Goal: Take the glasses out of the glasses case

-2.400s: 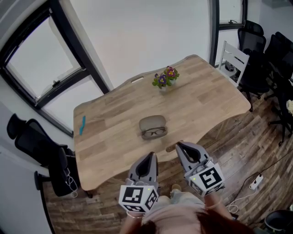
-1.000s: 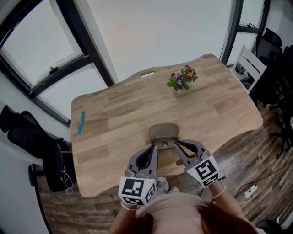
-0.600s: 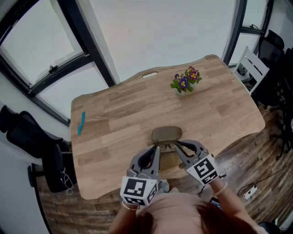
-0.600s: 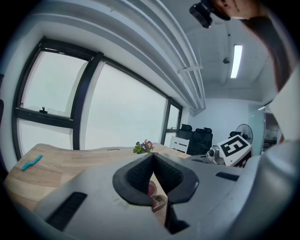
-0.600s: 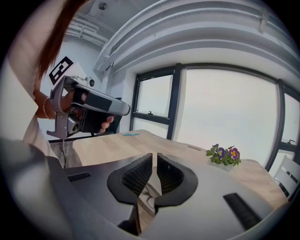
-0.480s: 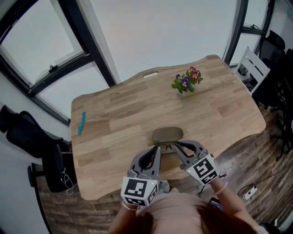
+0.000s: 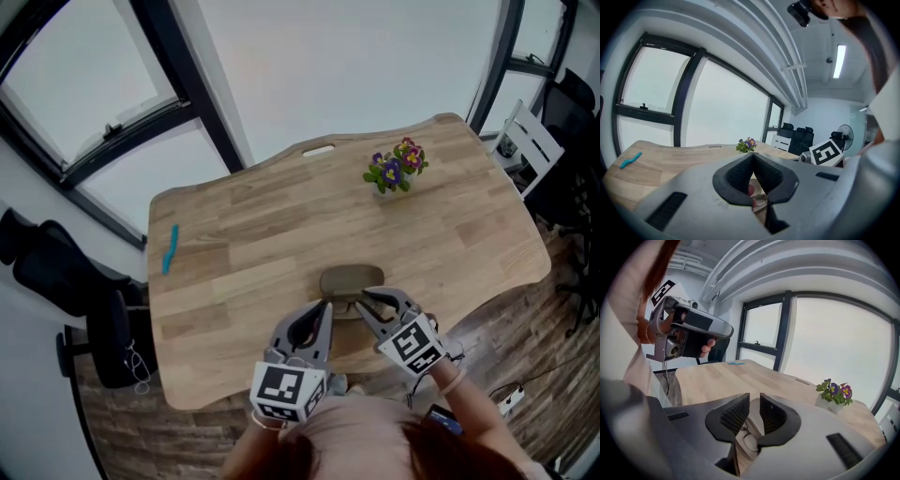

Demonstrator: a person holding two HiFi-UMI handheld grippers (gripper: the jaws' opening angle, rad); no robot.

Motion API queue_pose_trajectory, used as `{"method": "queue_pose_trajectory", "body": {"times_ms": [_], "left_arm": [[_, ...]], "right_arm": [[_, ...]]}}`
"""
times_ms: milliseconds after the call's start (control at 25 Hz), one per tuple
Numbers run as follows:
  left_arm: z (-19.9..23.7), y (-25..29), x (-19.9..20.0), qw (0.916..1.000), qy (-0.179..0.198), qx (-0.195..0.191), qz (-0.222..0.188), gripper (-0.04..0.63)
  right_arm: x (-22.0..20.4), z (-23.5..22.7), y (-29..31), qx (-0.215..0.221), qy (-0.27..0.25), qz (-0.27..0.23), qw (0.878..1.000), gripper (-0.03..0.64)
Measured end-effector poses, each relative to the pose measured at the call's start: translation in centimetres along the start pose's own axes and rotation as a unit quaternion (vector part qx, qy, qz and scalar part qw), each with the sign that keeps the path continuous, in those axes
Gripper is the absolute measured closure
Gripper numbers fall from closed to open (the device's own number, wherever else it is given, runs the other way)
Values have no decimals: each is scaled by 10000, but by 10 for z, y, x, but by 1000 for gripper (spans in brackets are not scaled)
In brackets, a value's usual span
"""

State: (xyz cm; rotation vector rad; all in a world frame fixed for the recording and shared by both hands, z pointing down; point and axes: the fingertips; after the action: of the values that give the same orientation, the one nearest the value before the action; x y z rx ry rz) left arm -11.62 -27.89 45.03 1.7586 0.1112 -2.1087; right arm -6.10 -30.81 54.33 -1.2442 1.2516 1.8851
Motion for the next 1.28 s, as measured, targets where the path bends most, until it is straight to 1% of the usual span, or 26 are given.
{"method": "queue_pose_trajectory", "body": {"times_ms": [280,640,1280], "left_arm": [[8,6,-6,10000,-60,14,78,595],[18,12,-11,9998,-117,51,156,595],[33,21,-21,9992,-236,119,313,594]], "right_arm": [[-27,1,18,266,-230,394,9986,569],[-54,3,35,560,-582,846,9931,563],[-93,3,57,951,-984,1530,9787,549]]}}
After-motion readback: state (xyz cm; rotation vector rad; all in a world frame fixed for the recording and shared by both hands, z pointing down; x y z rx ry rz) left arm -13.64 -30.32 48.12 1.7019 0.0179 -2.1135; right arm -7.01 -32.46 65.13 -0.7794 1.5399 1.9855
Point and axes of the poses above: the fingertips, and each gripper's own axes: y forward along the fingers, z to its left, x out of its top, and after that the axes turned 5 degrees about -z, right-handed
